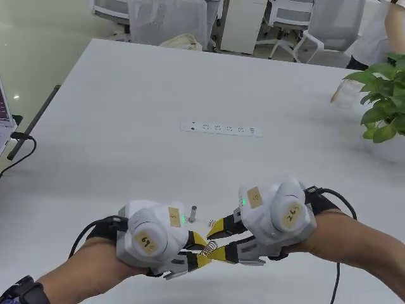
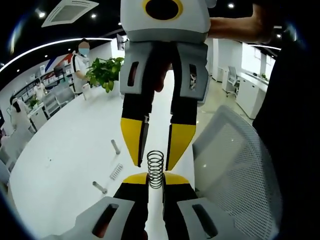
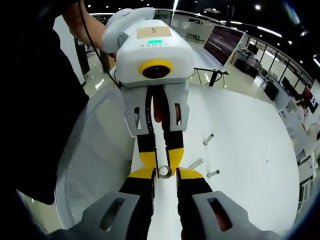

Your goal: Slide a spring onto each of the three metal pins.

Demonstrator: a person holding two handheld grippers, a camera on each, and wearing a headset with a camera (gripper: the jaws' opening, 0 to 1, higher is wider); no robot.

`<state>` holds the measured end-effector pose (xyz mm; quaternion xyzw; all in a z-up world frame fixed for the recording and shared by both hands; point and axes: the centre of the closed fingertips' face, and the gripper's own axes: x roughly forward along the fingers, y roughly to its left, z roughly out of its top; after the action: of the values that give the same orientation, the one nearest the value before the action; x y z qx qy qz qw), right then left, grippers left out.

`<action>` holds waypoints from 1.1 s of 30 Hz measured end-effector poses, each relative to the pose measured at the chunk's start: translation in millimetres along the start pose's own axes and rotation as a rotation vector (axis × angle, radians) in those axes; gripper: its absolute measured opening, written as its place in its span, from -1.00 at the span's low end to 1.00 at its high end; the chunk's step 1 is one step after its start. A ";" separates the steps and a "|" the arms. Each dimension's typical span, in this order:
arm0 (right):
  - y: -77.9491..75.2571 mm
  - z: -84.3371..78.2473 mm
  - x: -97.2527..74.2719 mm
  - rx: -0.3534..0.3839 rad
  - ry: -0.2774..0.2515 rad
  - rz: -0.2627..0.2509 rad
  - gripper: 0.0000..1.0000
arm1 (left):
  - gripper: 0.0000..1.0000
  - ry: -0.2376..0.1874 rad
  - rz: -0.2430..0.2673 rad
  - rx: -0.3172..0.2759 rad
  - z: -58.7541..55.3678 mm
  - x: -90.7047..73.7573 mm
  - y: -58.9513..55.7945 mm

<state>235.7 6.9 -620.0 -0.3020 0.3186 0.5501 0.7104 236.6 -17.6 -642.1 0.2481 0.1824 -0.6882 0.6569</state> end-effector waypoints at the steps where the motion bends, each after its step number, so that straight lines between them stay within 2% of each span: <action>1: 0.4 -0.5 -0.3 -0.010 0.008 0.008 -0.73 | -0.97 -0.001 0.000 0.001 0.6 0.1 0.1; 10: 5.4 -1.1 4.7 -0.086 0.067 0.051 -0.79 | -0.97 -0.002 -0.006 0.000 2.8 0.5 -1.1; 26: 6.8 -8.8 8.7 -0.136 0.101 0.072 -0.83 | -0.97 0.013 -0.026 0.009 -0.9 3.5 -2.8; 31: 8.0 -11.5 9.0 -0.127 0.102 0.073 -0.83 | -0.96 0.004 -0.033 0.003 -1.7 6.3 -4.3; 33: 8.9 -13.8 10.4 -0.123 0.104 0.073 -0.83 | -0.95 0.005 -0.033 0.018 -3.4 8.2 -6.3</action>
<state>227.3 4.1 -637.3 -0.3613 0.3314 0.5778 0.6525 230.6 -21.9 -650.1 0.2525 0.1820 -0.7001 0.6426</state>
